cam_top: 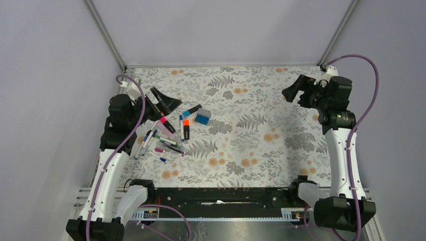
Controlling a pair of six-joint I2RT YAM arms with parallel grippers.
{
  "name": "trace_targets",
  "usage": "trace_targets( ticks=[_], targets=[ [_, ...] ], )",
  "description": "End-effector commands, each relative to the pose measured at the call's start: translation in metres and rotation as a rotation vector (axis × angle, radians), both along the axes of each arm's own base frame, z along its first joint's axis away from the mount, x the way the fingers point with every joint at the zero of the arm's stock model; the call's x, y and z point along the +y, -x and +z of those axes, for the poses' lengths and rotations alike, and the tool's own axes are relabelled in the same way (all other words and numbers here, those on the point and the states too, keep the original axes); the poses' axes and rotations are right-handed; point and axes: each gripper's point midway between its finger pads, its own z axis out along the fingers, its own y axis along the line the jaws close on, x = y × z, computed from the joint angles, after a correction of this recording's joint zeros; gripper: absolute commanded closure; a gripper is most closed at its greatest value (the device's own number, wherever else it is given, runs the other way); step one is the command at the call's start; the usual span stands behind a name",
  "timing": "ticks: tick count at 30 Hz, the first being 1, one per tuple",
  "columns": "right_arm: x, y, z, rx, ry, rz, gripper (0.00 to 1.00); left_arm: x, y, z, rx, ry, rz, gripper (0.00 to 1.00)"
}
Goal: Open the pen caps
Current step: Pick up the pen from the center of the board.
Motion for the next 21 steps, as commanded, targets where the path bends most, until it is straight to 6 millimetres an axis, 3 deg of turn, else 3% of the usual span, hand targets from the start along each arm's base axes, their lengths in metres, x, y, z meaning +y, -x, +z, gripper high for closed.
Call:
trace_targets(
  ticks=[1,8,13,16,21],
  targets=[
    [0.005,0.002,0.017,-0.014,-0.003,0.038,0.02,0.013,0.0,0.0,-0.011,-0.111,0.036,0.01],
    [0.028,0.014,0.019,-0.068,0.055,0.268,0.02,0.016,-0.007,-0.007,0.016,-0.173,0.024,0.01],
    [0.044,0.034,0.004,-0.096,0.146,0.511,0.02,0.008,-0.013,-0.015,0.05,-0.169,-0.019,0.01],
    [0.041,0.038,-0.011,-0.072,0.192,0.537,0.02,0.003,-0.013,-0.034,0.091,-0.192,-0.027,0.01],
    [0.051,0.062,-0.037,-0.064,0.213,0.683,0.01,0.001,-0.014,-0.084,0.2,-0.278,0.028,0.01]
  ],
)
